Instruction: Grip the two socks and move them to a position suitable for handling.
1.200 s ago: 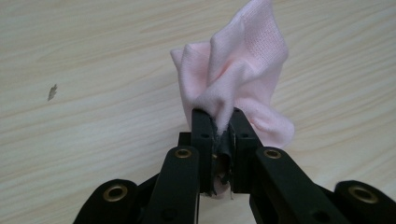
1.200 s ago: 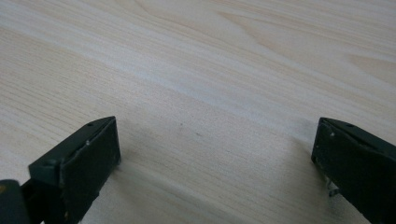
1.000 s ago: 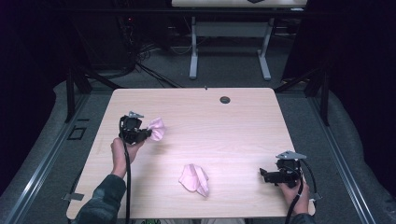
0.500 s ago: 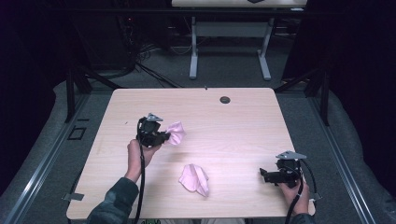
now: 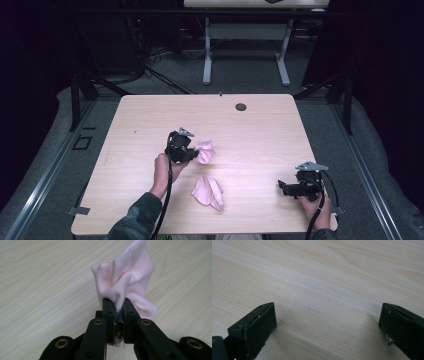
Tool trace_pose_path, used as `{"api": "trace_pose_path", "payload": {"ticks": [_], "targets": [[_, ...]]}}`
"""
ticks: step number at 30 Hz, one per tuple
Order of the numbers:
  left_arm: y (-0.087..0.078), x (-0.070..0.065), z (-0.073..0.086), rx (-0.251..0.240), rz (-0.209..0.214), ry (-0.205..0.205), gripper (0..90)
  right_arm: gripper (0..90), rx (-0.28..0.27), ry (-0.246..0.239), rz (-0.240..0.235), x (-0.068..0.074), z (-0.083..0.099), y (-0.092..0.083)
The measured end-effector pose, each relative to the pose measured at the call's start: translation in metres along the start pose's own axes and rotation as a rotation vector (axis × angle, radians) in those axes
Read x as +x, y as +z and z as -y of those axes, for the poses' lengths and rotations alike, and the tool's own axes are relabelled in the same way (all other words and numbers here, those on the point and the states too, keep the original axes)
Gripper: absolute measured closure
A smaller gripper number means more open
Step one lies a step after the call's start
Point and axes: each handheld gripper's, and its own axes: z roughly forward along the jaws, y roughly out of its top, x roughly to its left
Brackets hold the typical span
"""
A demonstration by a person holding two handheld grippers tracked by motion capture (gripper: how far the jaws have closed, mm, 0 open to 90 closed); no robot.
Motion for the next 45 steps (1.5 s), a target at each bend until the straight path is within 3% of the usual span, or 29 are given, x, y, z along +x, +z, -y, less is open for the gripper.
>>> {"api": "trace_pose_path", "payload": {"ticks": [19,21,23,27,30,36,38,45], "targets": [[0.040,-0.007,0.005,0.102,0.017,-0.011,82.1,0.7,0.000,-0.001,-0.004,0.000,0.000,0.000],[0.040,-0.007,0.005,0.108,0.013,-0.005,79.4,0.6,0.000,-0.001,-0.004,0.000,0.000,0.000],[0.040,-0.007,0.005,0.101,0.005,-0.002,71.2,0.7,0.000,0.000,-0.004,0.000,0.000,0.000],[0.032,-0.006,0.006,0.074,0.000,-0.013,38.9,0.7,0.000,-0.001,-0.004,0.000,0.000,0.000],[0.021,-0.003,0.008,0.056,-0.010,-0.005,26.7,0.7,0.000,-0.001,-0.004,0.000,0.000,0.000],[-0.003,0.002,0.021,0.034,-0.035,0.001,15.5,0.7,0.000,-0.001,-0.002,0.000,0.000,0.000],[-0.014,0.004,0.030,0.015,-0.046,-0.005,14.9,0.4,-0.004,0.000,-0.006,0.000,0.000,0.000],[-0.046,0.011,0.069,0.016,-0.119,-0.004,5.8,0.0,0.013,-0.022,-0.025,0.002,-0.001,0.000]]}}
